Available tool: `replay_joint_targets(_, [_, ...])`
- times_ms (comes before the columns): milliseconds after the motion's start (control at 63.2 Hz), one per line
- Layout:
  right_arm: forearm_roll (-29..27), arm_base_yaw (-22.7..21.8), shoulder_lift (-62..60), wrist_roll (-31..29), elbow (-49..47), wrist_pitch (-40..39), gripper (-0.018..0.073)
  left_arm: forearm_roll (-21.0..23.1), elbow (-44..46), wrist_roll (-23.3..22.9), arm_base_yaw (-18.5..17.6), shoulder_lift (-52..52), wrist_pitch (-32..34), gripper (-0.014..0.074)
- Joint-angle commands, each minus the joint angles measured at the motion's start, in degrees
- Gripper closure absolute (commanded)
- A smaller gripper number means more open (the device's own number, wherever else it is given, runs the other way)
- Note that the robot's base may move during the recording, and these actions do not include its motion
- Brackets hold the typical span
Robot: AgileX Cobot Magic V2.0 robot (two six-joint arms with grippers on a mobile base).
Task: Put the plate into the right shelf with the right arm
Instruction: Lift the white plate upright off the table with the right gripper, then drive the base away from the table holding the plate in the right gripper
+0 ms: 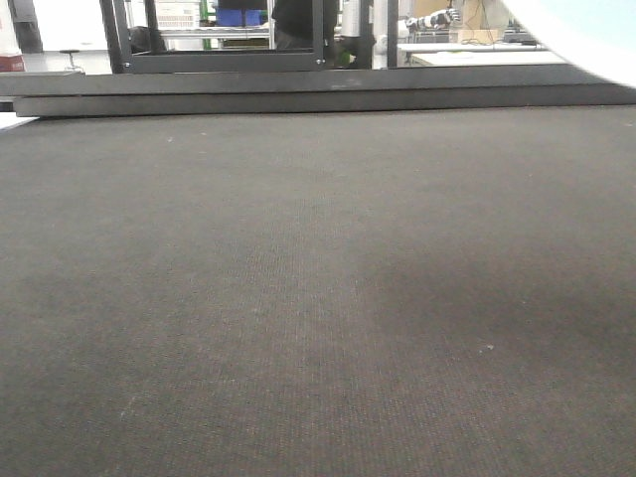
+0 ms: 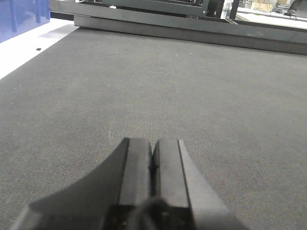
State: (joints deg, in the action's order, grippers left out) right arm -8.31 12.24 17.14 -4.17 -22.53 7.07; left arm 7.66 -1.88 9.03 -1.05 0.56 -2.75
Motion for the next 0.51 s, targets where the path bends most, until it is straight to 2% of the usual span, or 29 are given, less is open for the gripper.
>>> replay_joint_targets(0, [-0.30,-0.44,0.27,-0.27,-1.70,-4.62,0.0507,0.47,-0.59,-0.40,-0.11,0.59,5.16,0.0724])
replay_joint_targets(491, [-0.30,-0.44,0.27,-0.27,-1.70,-4.41,0.0507,0.47,-0.59,-0.40,-0.11,0.59,5.16,0.0724])
